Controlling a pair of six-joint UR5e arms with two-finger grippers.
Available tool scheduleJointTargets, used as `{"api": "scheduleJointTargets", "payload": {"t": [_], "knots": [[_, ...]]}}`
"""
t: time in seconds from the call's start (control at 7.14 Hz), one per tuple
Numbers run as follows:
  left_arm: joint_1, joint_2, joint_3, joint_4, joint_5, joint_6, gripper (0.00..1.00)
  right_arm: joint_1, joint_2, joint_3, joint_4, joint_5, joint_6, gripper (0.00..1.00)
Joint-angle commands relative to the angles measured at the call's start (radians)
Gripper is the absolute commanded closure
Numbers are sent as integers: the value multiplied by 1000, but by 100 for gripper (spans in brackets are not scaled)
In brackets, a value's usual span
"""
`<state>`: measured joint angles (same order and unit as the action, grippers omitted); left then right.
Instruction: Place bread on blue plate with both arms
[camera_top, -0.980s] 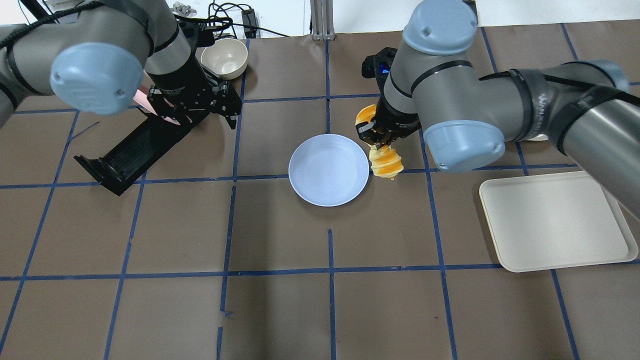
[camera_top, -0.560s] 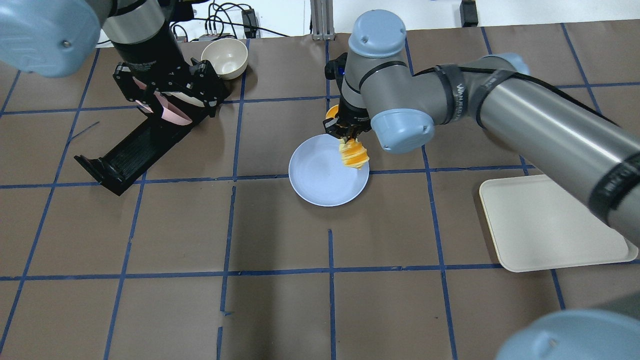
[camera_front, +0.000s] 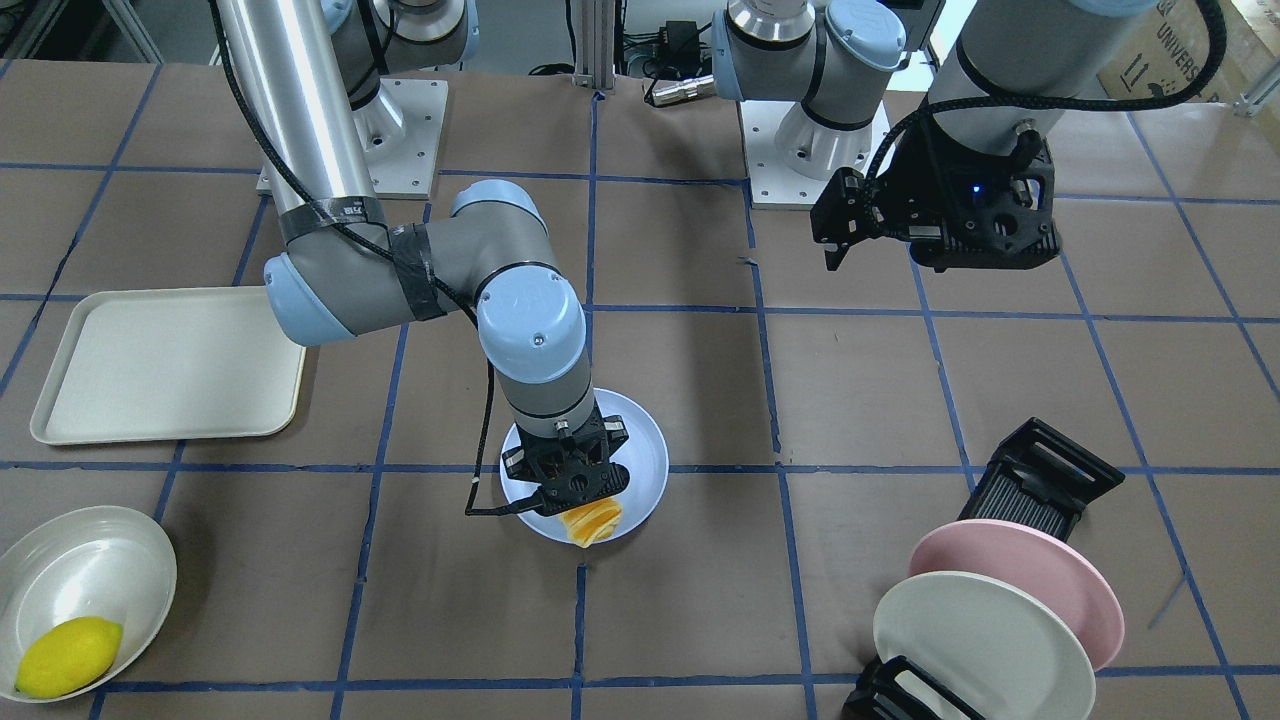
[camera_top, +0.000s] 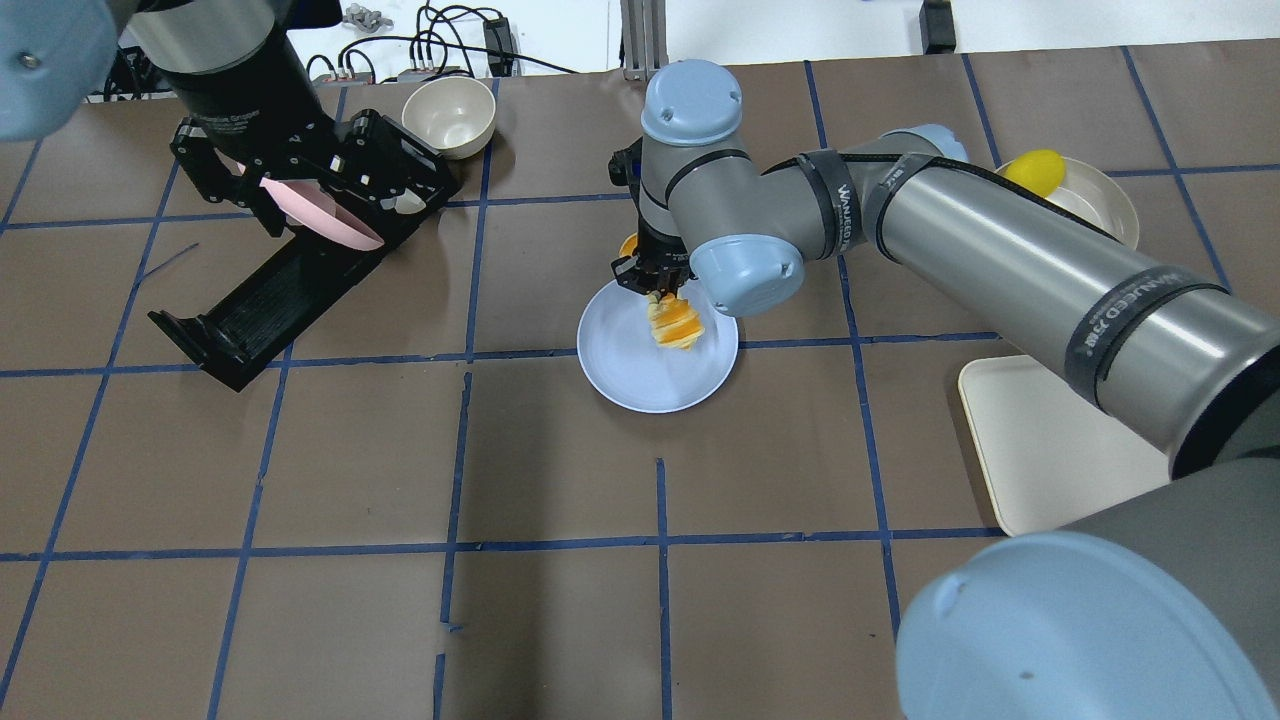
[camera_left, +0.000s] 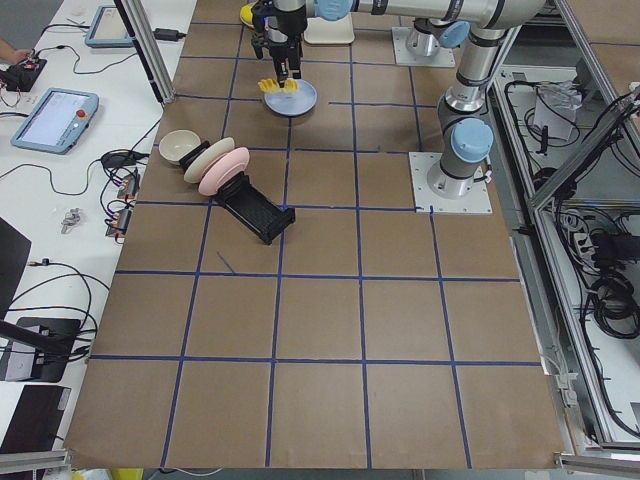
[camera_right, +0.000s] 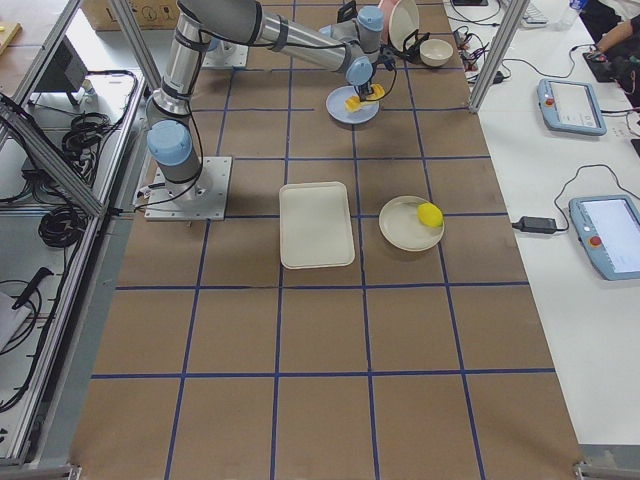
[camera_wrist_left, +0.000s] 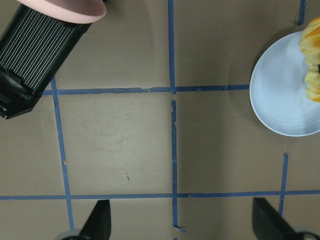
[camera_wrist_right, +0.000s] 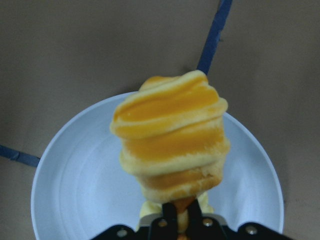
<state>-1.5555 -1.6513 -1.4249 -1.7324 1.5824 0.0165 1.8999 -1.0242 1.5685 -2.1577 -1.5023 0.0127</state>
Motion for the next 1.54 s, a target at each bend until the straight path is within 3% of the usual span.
{"api": "scheduleJointTargets", "payload": {"t": [0.0, 0.14, 0.28, 0.84, 0.98, 1.12, 1.4], "knots": [[3, 13, -5, -1, -1, -7, 0, 2, -2, 2, 64, -3, 0, 94], [5, 12, -5, 1, -1, -6, 0, 2, 1, -2, 94, -3, -3, 57], [5, 8, -5, 4, -2, -6, 0, 2, 1, -2, 99, 8, -11, 1], [6, 5, 0, 5, -4, -1, 0, 4, -7, -10, 105, 5, -10, 0], [6, 5, -3, 5, -4, -3, 0, -1, -38, -37, 152, -4, -13, 0], [6, 5, -2, 5, -5, -1, 0, -18, -83, -89, 238, -56, -20, 0], [6, 4, -2, 5, -5, -3, 0, -30, -132, -122, 243, -295, -22, 0]]}}
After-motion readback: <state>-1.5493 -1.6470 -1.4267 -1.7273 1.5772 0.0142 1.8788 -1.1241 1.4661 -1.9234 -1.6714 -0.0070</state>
